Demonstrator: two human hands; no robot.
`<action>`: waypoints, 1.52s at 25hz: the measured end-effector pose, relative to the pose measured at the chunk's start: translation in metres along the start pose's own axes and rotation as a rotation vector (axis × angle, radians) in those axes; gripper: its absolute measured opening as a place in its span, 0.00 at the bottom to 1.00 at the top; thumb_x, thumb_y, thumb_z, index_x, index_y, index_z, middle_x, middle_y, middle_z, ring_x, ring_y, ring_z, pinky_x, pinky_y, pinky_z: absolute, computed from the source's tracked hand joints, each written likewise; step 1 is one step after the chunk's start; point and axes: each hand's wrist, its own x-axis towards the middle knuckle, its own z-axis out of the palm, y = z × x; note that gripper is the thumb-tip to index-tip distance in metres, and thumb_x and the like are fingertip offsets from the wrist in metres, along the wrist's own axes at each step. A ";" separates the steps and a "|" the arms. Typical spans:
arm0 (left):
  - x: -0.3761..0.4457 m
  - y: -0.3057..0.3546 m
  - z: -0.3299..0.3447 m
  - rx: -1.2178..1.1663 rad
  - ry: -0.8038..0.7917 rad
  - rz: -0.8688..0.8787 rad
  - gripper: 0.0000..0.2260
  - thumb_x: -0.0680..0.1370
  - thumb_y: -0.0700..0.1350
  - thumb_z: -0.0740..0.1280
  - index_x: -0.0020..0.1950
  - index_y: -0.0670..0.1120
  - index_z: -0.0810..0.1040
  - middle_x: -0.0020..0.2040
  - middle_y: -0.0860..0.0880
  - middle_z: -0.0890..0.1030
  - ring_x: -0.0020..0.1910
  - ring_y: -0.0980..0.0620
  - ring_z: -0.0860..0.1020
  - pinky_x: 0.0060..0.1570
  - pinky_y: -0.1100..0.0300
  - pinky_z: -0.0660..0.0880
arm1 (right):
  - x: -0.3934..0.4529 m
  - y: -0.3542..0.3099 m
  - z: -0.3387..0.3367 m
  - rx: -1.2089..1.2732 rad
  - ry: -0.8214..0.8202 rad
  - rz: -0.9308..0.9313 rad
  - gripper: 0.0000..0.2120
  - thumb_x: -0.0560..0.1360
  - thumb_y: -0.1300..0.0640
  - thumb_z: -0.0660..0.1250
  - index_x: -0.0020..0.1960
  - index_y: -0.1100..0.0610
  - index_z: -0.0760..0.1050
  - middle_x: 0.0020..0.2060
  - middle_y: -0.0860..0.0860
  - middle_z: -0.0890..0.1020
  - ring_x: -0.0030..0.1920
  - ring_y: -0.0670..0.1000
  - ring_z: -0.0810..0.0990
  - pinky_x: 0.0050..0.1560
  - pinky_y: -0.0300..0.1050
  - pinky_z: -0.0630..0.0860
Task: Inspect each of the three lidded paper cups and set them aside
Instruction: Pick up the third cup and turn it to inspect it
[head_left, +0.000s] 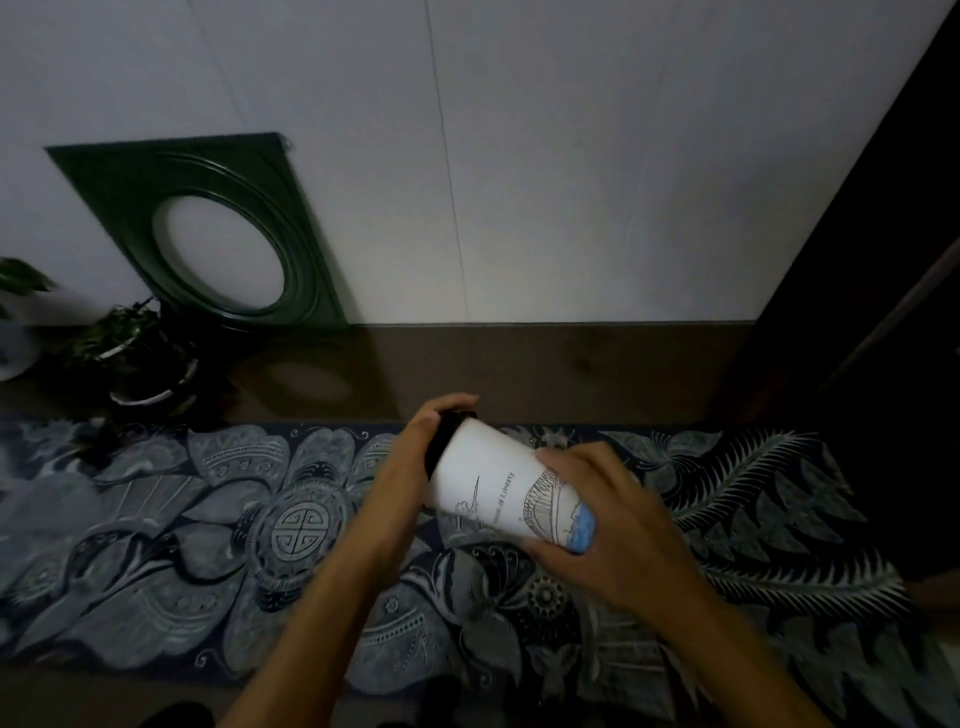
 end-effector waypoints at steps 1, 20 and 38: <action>-0.021 0.009 0.000 -0.032 0.012 0.022 0.19 0.85 0.53 0.49 0.58 0.59 0.81 0.58 0.54 0.83 0.59 0.45 0.80 0.56 0.42 0.79 | -0.010 -0.017 -0.017 -0.081 0.008 -0.056 0.37 0.65 0.35 0.69 0.69 0.50 0.65 0.56 0.49 0.75 0.46 0.44 0.78 0.37 0.28 0.71; -0.204 0.069 0.033 -0.125 0.056 0.472 0.19 0.77 0.55 0.55 0.53 0.50 0.83 0.55 0.52 0.85 0.54 0.51 0.82 0.53 0.56 0.79 | -0.144 -0.149 -0.130 1.129 -0.150 0.494 0.21 0.61 0.46 0.75 0.54 0.41 0.81 0.43 0.56 0.86 0.28 0.54 0.81 0.24 0.43 0.75; -0.218 0.077 0.032 -0.192 0.116 0.307 0.17 0.79 0.47 0.55 0.47 0.52 0.85 0.52 0.50 0.86 0.53 0.49 0.82 0.50 0.51 0.78 | -0.160 -0.161 -0.135 0.750 -0.143 0.344 0.33 0.64 0.40 0.74 0.68 0.37 0.69 0.55 0.50 0.83 0.39 0.51 0.84 0.33 0.45 0.80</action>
